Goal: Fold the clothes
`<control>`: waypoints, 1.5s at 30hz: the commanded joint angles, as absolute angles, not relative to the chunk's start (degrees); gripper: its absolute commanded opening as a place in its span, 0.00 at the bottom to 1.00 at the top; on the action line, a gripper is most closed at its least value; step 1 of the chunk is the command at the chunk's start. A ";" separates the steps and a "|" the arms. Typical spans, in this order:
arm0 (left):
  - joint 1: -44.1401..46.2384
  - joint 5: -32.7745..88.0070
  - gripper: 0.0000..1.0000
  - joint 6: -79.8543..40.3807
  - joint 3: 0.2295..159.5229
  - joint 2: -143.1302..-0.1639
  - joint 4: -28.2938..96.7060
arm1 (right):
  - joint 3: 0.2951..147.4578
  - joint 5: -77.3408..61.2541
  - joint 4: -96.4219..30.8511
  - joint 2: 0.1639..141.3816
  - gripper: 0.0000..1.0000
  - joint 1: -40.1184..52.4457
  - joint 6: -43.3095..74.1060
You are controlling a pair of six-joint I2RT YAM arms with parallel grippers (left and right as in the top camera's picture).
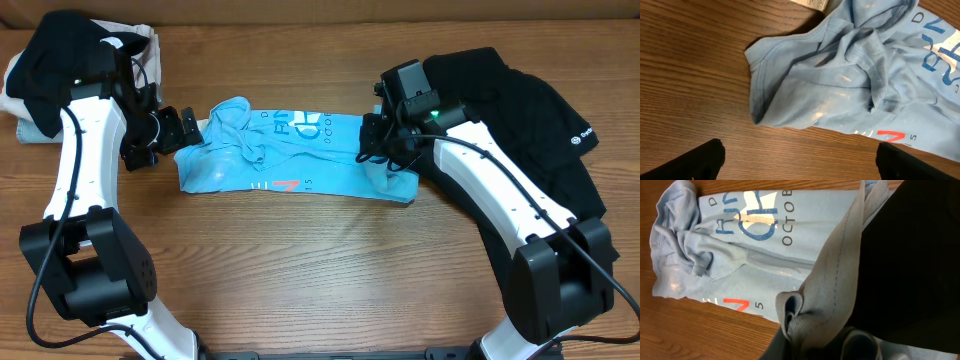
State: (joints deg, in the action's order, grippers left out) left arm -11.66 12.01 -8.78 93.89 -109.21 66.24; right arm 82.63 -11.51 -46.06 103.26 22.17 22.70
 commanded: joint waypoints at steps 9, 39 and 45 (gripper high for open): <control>-11.97 12.73 1.00 -7.46 95.09 -108.75 66.46 | 84.51 -13.58 -45.52 103.28 0.61 22.09 18.76; -11.97 11.38 1.00 -7.20 95.09 -108.75 67.88 | 75.33 -3.03 -41.12 117.91 0.62 1.04 20.78; -11.97 11.40 1.00 -7.22 95.09 -108.75 68.34 | 75.33 -3.03 -40.53 119.72 0.62 -7.03 21.08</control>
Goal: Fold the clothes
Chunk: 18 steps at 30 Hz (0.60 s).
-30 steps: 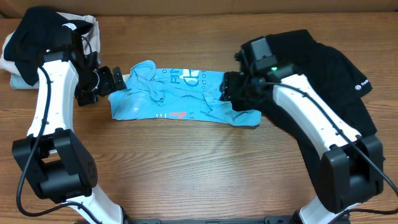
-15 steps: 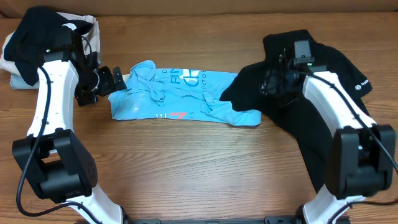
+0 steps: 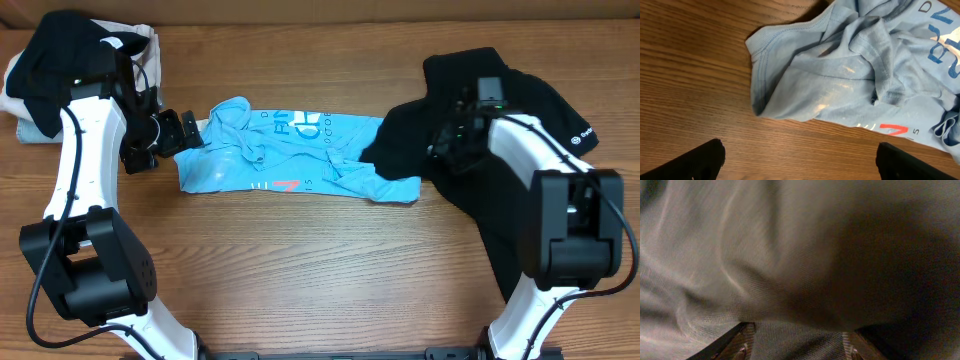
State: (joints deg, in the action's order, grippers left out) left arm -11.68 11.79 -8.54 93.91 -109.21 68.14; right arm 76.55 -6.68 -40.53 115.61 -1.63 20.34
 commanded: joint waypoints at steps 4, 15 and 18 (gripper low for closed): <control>-11.97 11.40 1.00 -7.22 95.09 -108.75 68.29 | 75.33 -3.05 -39.86 119.72 0.62 -15.31 21.08; -11.97 11.38 1.00 -7.20 95.09 -108.75 68.25 | 76.58 -17.69 -39.83 119.31 0.70 -36.32 25.10; -11.97 11.40 1.00 -7.18 95.09 -108.75 67.92 | 77.21 -21.43 -40.21 116.64 0.71 -37.26 23.77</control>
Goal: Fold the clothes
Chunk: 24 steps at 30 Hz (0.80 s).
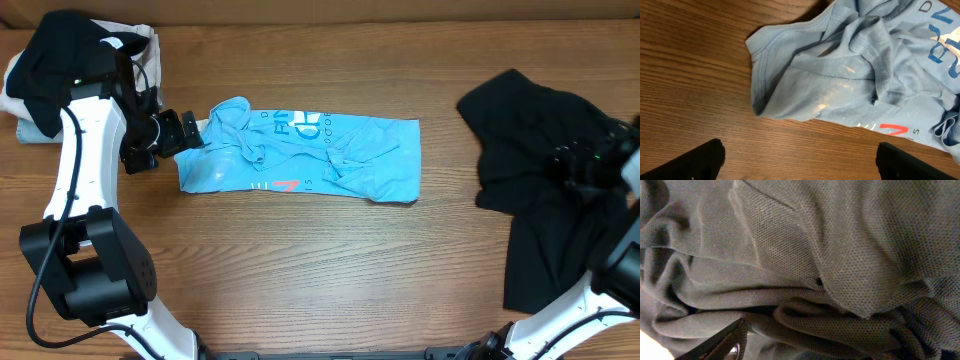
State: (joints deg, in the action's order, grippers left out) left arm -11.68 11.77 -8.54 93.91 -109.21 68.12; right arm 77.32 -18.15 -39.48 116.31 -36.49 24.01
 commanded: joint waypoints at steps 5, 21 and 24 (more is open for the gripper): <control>-11.88 11.42 1.00 -1.19 94.78 -108.75 66.08 | 79.70 -29.71 -42.59 108.53 0.86 -35.09 15.88; -11.88 11.84 1.00 5.76 92.07 -110.26 58.28 | 85.52 -10.76 -56.66 102.28 0.86 2.11 15.68; -11.88 11.84 1.00 5.48 92.05 -110.28 58.28 | 85.52 -7.20 -54.89 103.44 0.79 9.19 20.08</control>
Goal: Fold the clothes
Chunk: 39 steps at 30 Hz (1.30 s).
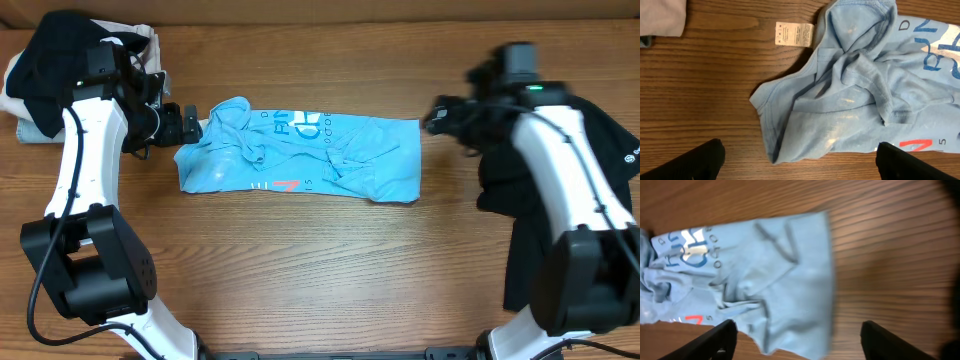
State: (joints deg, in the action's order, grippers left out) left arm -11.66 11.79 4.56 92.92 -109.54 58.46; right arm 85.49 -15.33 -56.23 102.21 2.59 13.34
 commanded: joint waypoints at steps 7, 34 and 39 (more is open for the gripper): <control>-11.88 11.60 1.00 2.57 92.05 -110.28 58.52 | 85.52 2.68 -50.43 109.49 0.67 18.00 30.28; -11.88 11.60 1.00 2.57 92.03 -110.28 58.50 | 85.52 1.89 -40.27 119.92 0.25 18.26 34.35; -11.88 11.60 1.00 2.57 92.03 -110.28 58.52 | 85.52 1.85 -39.18 119.92 0.04 18.26 34.28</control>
